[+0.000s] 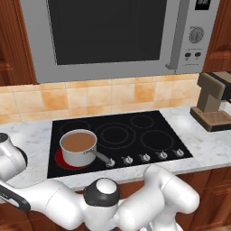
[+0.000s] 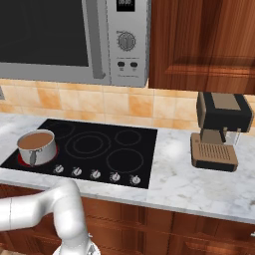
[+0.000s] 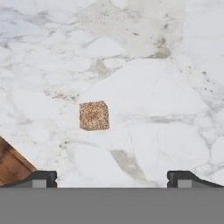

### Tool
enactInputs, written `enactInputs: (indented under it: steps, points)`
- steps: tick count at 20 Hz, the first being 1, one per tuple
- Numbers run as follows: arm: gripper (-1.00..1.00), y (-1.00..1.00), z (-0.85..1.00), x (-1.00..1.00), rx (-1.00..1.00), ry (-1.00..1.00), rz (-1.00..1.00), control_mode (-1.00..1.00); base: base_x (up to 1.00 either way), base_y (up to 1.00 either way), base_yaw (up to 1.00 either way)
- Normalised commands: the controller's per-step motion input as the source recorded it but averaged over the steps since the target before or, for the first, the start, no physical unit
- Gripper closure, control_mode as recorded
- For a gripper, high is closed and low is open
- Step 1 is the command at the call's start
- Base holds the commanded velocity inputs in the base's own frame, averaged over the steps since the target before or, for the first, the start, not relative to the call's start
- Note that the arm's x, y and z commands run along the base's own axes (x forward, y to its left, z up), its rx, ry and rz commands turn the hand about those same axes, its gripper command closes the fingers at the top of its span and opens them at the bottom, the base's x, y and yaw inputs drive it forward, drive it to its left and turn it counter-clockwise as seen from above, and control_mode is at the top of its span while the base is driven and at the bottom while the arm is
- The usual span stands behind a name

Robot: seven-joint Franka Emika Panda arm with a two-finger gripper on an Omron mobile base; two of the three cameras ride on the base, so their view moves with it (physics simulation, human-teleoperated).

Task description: Pick up the sugar cube(s) and place them in the saucepan with hot chocolate.

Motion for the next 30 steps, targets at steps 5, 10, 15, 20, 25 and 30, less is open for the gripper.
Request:
enactInputs:
  steps: [5, 10, 15, 20, 25, 30]
  points:
    - [-1.0, 0.19, -0.35, 0.19, 0.0, 0.01, 0.0, -1.0, 0.0, 0.0, 0.0]
    - [-1.0, 0.36, -0.02, 0.17, 0.0, 0.02, 0.0, -1.0, 0.0, 0.0, 0.0]
    - [-1.0, 0.41, -0.02, 0.08, 0.0, 0.01, 0.0, -1.0, 0.0, 0.0, 0.0]
    - [-1.0, 0.15, -0.04, 0.01, -0.02, 0.0, 0.0, -1.0, 0.0, 0.0, 0.0]
    - [-1.0, 0.02, 0.0, 0.0, -0.03, 0.01, 0.0, -1.0, 0.0, 0.0, 0.0]
    - [-1.0, -0.04, 0.0, -0.15, 0.0, 0.0, -0.01, -1.0, 0.0, 0.0, 0.0]
